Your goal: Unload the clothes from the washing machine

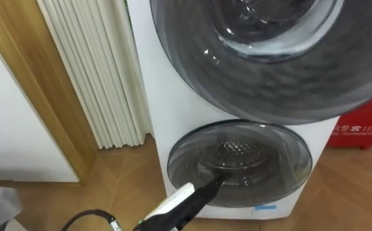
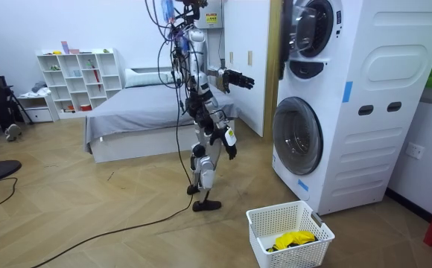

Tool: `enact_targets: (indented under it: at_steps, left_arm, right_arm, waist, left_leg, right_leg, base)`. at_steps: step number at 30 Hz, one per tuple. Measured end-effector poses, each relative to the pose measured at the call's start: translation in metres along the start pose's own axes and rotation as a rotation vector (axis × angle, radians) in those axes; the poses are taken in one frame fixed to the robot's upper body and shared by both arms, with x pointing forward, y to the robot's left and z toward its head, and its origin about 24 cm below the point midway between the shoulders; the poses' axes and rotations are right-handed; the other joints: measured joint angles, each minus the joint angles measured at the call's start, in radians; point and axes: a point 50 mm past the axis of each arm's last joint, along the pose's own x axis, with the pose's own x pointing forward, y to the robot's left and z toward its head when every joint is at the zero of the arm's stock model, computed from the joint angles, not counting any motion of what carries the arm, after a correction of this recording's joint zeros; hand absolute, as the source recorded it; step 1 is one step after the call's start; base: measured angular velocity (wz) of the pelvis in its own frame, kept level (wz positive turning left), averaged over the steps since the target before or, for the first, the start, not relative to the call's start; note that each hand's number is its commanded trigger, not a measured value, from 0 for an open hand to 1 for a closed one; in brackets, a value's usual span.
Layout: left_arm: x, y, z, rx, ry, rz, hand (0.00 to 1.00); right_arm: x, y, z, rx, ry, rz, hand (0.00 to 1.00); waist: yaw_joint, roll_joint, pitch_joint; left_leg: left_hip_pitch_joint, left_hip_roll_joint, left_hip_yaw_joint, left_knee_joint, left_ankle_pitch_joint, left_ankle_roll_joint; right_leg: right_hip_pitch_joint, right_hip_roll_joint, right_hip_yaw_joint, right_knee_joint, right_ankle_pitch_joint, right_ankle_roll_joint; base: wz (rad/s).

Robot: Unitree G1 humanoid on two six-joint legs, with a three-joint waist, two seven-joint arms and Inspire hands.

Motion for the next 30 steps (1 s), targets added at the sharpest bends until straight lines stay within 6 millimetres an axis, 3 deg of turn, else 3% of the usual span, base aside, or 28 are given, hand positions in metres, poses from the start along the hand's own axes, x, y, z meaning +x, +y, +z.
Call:
enact_targets:
  at_steps: [12,17,25,28,30]
  left_arm:
    - [0.003,-0.005,-0.011,-0.028,0.036,-0.019,0.00]
    - [0.002,-0.005,-0.012,-0.029,0.042,-0.021,0.00]
    - [0.003,-0.007,-0.019,-0.039,0.065,-0.029,0.00]
    - [0.002,-0.009,-0.026,-0.046,0.088,-0.025,0.00]
    - [0.002,-0.013,-0.043,-0.062,0.152,-0.004,0.00]
  right_arm:
    - [0.001,-0.001,0.000,0.015,0.004,-0.023,0.00]
    - [0.001,0.000,-0.001,0.018,0.009,-0.019,0.00]
    - [0.001,0.000,-0.002,0.021,0.010,-0.022,0.00]
    - [0.001,-0.001,-0.002,0.022,0.010,-0.024,0.00]
    - [0.001,-0.001,0.001,0.024,0.004,-0.037,0.00]
  waist:
    - [-0.003,0.007,-0.0031]
    - [-0.001,0.013,-0.0045]
    - [0.002,0.020,-0.0080]
    - [0.001,0.018,-0.0072]
    - [0.004,0.013,-0.0043]
  left_leg:
    - [0.001,0.004,0.014,0.000,-0.001,-0.002]
    - [0.015,0.015,0.014,-0.001,-0.026,-0.010]
    - [0.022,0.017,0.016,-0.003,-0.026,-0.009]
    - [0.028,0.017,0.016,-0.009,-0.025,-0.010]
    - [0.034,0.015,0.019,-0.009,-0.025,-0.010]
  right_leg:
    - [0.001,0.005,0.012,0.001,-0.002,0.000]
    - [0.001,0.018,0.020,0.002,-0.007,-0.004]
    - [0.000,0.026,0.036,0.007,-0.008,-0.005]
    - [0.004,0.025,0.041,0.006,-0.009,-0.007]
    - [0.008,0.029,0.053,0.008,-0.012,-0.008]
  base:
    - [-0.04]
    - [-0.01]
    - [-0.04]
    - [-0.06]
    - [-0.11]
